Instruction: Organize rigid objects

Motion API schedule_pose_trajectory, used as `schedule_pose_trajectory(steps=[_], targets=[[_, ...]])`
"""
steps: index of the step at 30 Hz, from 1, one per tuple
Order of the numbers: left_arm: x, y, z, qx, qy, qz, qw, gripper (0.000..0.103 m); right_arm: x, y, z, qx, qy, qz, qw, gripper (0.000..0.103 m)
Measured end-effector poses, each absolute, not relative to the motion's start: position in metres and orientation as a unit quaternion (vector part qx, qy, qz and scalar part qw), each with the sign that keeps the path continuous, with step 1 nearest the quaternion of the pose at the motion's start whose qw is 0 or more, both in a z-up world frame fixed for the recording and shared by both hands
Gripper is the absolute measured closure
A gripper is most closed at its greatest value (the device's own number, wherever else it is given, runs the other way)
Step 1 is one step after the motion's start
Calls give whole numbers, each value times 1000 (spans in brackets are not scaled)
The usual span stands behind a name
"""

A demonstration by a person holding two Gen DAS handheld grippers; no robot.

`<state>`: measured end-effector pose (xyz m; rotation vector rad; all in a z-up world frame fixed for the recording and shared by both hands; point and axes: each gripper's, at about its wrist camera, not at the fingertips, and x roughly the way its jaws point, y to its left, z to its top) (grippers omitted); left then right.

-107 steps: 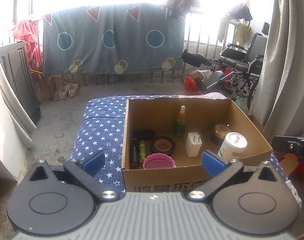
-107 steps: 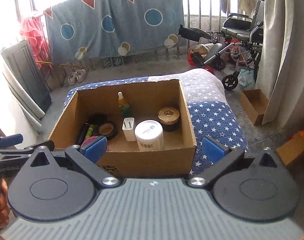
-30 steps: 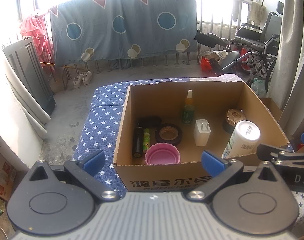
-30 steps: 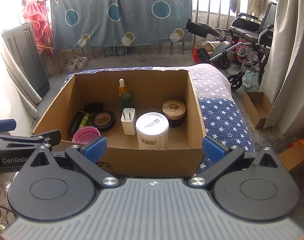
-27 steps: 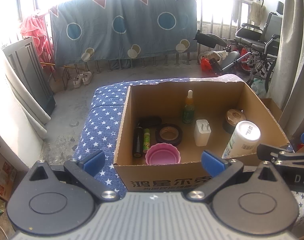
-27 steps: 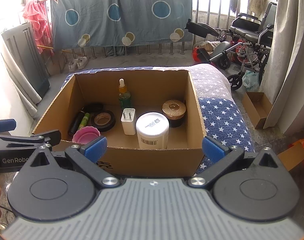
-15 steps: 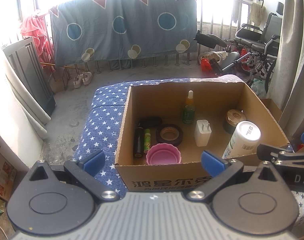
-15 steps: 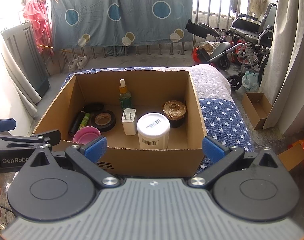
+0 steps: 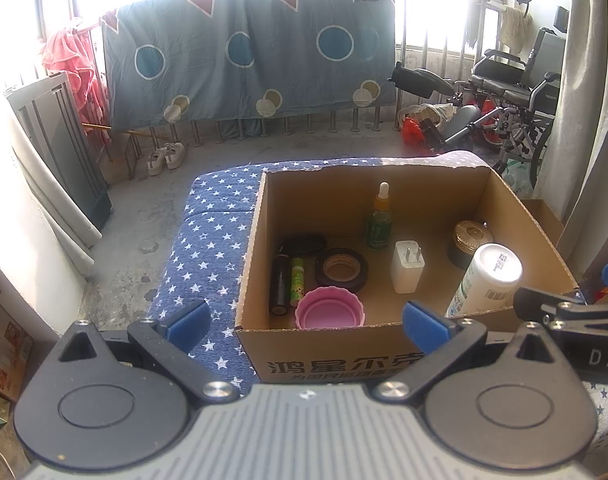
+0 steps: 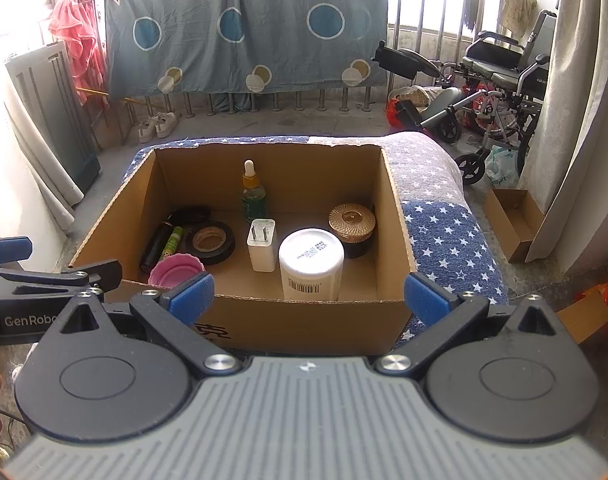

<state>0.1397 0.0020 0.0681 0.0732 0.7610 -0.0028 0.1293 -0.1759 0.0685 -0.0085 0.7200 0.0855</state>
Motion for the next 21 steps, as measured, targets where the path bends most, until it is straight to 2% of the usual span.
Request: schedule_pose_trajectory(steps=[21], targets=[[139, 2, 68, 34, 370, 1, 929, 0, 128, -174, 71, -6, 350, 44, 936, 1]])
